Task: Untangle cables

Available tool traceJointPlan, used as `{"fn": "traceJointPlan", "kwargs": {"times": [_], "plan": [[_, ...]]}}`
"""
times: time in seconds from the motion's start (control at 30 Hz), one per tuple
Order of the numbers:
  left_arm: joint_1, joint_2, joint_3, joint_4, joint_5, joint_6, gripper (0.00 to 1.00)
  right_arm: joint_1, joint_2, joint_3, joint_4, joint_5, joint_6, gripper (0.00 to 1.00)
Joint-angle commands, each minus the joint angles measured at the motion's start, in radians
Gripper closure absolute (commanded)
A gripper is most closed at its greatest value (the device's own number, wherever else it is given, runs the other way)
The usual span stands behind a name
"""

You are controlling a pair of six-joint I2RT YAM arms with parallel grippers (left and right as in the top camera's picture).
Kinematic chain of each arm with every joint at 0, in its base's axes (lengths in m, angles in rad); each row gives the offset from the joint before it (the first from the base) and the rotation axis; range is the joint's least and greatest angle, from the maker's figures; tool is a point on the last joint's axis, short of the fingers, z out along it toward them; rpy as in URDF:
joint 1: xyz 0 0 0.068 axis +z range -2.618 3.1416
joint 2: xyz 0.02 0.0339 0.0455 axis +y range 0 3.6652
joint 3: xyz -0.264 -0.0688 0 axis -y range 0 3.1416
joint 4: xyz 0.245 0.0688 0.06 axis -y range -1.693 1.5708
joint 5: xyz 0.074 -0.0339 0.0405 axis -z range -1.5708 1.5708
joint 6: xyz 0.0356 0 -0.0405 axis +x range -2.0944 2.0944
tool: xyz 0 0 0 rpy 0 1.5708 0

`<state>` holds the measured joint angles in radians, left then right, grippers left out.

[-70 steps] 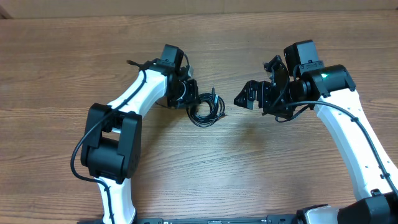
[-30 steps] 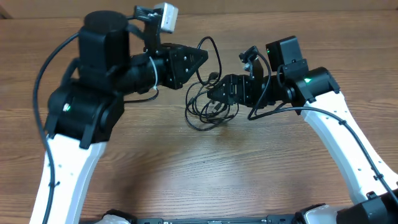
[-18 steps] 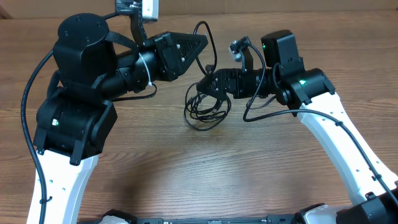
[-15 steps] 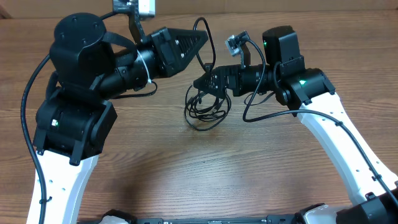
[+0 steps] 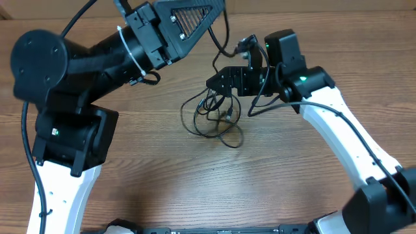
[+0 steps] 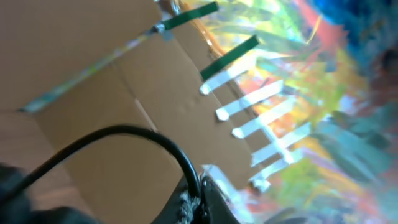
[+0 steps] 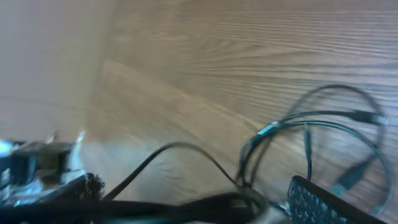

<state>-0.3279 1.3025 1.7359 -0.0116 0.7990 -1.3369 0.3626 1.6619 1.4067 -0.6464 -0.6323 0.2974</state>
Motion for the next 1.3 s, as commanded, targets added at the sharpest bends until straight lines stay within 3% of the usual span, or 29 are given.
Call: {"fn": "traceJointPlan", "kwargs": {"times": [0.0,0.03,0.13,0.27,0.4,0.6,0.73,0.77,0.83,0.93,1.03,1.27], "plan": [[-0.005,-0.027,0.016,0.076,0.029,-0.093,0.96,0.003,0.070,0.013,0.006,0.177,0.064,0.17],[-0.003,-0.033,0.016,0.080,0.026,-0.092,0.96,0.003,0.093,0.013,0.001,0.210,0.079,0.31],[0.024,-0.039,0.016,0.077,0.025,-0.076,0.96,0.000,0.117,0.013,-0.030,0.214,0.124,0.44],[0.149,-0.040,0.016,-0.059,-0.055,0.033,0.96,-0.006,0.103,0.014,-0.111,0.234,0.156,0.47],[0.288,-0.041,0.016,-0.172,-0.032,-0.016,0.96,-0.031,0.087,0.014,-0.259,0.505,0.180,0.52],[0.344,-0.047,0.016,0.000,0.052,-0.249,0.96,-0.099,0.087,0.014,-0.331,0.561,0.229,0.68],[0.367,-0.049,0.016,0.208,0.036,-0.277,0.96,-0.137,0.087,0.014,-0.344,0.458,0.225,0.73],[0.368,-0.051,0.016,0.211,0.032,-0.283,0.96,-0.141,0.087,0.014,-0.335,0.369,0.160,0.67],[0.368,-0.053,0.016,0.181,0.034,-0.283,0.96,-0.140,0.086,0.018,-0.320,0.235,0.045,0.45],[0.367,-0.054,0.016,0.084,0.035,-0.283,0.96,-0.140,0.071,0.062,-0.338,0.113,-0.046,0.00],[0.367,-0.054,0.016,-0.021,0.032,-0.283,0.96,-0.138,0.018,0.129,-0.363,0.113,-0.045,0.00],[0.367,-0.054,0.016,-0.040,0.025,-0.288,0.96,-0.022,-0.108,0.184,-0.204,-0.152,-0.281,0.00]]}}
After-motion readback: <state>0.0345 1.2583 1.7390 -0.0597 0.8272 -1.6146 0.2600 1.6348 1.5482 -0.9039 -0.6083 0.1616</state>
